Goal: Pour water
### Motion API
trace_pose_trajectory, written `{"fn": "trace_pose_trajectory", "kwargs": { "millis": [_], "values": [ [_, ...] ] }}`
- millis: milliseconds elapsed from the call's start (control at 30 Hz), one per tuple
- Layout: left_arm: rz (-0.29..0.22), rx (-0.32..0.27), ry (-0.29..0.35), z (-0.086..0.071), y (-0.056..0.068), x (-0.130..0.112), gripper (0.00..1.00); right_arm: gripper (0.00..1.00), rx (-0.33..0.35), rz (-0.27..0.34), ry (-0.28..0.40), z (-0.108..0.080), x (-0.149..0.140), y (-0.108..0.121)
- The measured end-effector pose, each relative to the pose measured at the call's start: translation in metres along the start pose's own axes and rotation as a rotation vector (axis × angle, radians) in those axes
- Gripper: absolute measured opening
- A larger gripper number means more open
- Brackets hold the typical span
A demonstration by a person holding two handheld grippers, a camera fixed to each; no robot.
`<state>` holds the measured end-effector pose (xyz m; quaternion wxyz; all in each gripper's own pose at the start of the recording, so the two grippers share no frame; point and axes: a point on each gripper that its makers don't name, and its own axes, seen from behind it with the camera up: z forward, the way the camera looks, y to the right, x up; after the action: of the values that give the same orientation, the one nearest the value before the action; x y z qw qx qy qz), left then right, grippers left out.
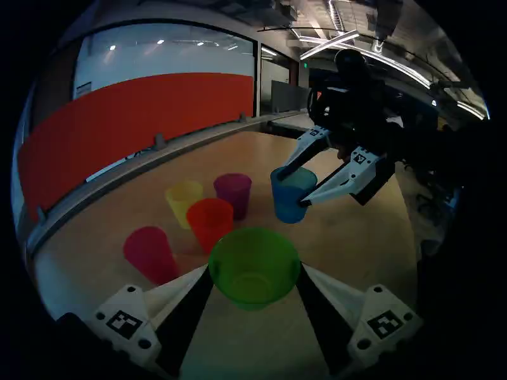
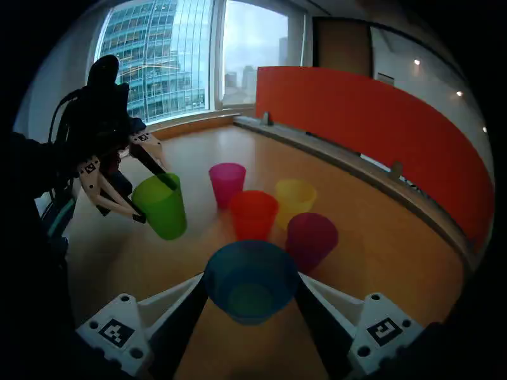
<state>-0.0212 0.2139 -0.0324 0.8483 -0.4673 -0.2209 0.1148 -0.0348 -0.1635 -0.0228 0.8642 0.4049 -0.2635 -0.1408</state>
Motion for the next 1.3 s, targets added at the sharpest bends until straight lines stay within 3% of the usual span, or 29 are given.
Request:
{"fn": "trace_pose_trajectory", "kwargs": {
  "millis": [667,1300],
  "values": [
    [-0.007,0.089,0.194,-0.032,-0.028,0.069,0.88,0.92,-0.055,0.004,0.182,-0.03,0.07,0.014],
    [-0.023,0.11,0.319,-0.051,-0.034,0.106,0.88,0.92,-0.099,-0.028,0.314,-0.037,0.111,0.016]
  ]
}}
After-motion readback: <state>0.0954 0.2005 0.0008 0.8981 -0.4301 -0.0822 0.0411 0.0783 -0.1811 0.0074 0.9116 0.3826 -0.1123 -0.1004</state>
